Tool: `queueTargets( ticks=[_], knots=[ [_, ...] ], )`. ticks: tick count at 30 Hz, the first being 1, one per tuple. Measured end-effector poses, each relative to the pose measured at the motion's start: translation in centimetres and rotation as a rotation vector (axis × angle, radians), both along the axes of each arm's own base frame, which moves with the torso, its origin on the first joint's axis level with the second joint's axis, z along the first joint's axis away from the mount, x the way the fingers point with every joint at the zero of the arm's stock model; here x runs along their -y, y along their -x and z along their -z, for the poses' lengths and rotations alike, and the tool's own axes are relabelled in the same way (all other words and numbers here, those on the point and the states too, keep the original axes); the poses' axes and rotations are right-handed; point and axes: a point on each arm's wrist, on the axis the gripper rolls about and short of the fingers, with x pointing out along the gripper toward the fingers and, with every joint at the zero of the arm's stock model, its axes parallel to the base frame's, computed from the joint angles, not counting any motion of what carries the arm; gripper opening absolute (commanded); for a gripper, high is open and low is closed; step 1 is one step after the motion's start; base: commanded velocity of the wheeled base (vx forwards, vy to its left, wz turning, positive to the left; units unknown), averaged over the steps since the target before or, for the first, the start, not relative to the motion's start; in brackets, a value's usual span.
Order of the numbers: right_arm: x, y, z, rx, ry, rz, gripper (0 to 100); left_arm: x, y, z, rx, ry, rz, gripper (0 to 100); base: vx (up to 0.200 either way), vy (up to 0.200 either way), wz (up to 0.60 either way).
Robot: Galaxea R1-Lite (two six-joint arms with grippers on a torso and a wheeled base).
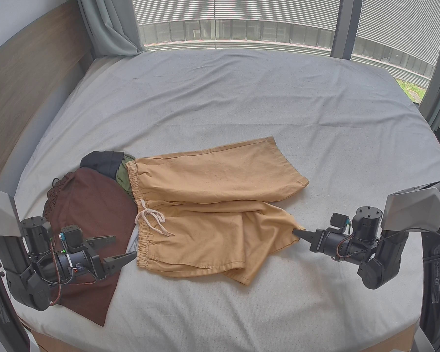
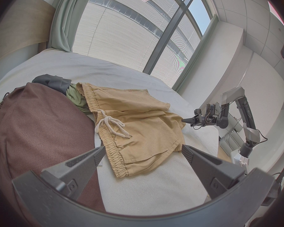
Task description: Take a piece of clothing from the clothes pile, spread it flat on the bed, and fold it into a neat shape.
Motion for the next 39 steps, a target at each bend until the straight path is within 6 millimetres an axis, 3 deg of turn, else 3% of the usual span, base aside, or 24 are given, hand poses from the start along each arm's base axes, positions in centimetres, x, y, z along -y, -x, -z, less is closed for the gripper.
queueTargets(
  ticks=[16, 33, 34, 39],
  knots=[
    [0.7, -4.5, -0.8, 0.159, 0.009, 0.166, 0, 0.0, 0.0, 0.1, -0.004, 0.001, 0.000, 100, 0.000, 0.000, 0.00],
    [1.2, -5.8, -0.2, 0.215, 0.051, 0.191, 0, 0.0, 0.0, 0.1, -0.006, 0.001, 0.000, 100, 0.000, 0.000, 0.00],
    [1.2, -5.8, -0.2, 0.215, 0.051, 0.191, 100, 0.0, 0.0, 0.1, -0.006, 0.001, 0.000, 100, 0.000, 0.000, 0.00],
    [1.3, -5.8, -0.4, 0.222, 0.054, 0.193, 100, 0.0, 0.0, 0.1, -0.005, 0.001, 0.000, 100, 0.000, 0.000, 0.00]
  ],
)
